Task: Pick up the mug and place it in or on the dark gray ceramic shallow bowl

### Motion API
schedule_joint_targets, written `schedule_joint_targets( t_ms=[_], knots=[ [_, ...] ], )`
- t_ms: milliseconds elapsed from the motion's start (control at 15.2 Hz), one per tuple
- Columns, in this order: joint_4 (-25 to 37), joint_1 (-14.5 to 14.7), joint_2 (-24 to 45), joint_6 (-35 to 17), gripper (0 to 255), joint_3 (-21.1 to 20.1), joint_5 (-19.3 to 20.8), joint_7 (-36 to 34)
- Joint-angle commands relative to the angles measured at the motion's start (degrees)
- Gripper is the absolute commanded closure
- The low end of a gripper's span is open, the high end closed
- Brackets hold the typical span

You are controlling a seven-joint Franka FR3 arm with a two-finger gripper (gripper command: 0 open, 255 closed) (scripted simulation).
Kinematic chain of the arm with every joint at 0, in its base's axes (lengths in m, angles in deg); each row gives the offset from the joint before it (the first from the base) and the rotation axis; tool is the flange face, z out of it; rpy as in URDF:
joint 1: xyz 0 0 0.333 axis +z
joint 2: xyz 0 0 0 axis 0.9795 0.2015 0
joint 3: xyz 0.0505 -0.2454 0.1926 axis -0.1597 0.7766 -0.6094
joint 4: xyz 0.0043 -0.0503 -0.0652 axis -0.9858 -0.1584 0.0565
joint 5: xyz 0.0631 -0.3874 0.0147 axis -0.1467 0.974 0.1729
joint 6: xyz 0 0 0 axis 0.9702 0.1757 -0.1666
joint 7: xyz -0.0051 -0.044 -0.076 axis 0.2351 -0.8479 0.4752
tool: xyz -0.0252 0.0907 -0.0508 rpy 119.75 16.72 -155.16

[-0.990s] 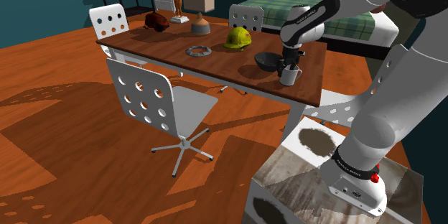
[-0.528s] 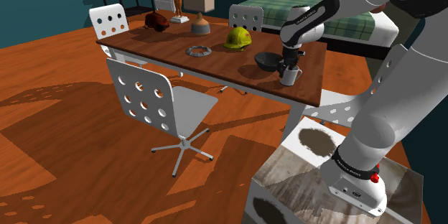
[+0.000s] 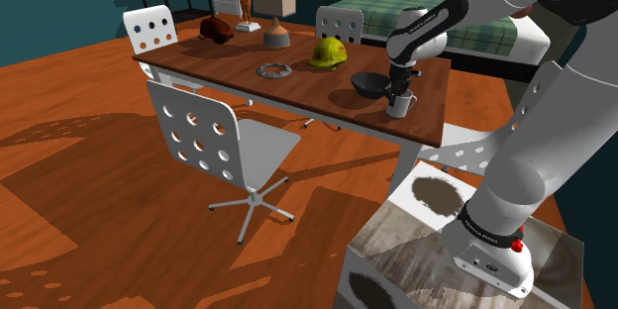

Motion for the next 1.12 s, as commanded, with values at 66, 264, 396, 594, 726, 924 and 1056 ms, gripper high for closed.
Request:
schedule_joint_targets(
  t_ms=[66, 264, 396, 594, 726, 924, 1056],
  knots=[
    [0.31, 0.01, -0.51, 0.79, 255, -0.03, 0.15, -0.07],
    [1.31, 0.03, -1.96, 3.19, 255, -0.13, 0.52, -0.27],
    [2.04, 0.04, -2.85, 4.79, 255, -0.20, 0.74, -0.37],
    [3.22, 0.06, -4.10, 7.17, 255, -0.34, 1.01, -0.49],
    [4.06, 0.08, -4.86, 8.76, 255, -0.43, 1.15, -0.55],
    [5.42, 0.11, -5.91, 11.14, 255, -0.58, 1.33, -0.62],
    [6.39, 0.13, -6.54, 12.71, 255, -0.68, 1.42, -0.64]
  ],
)
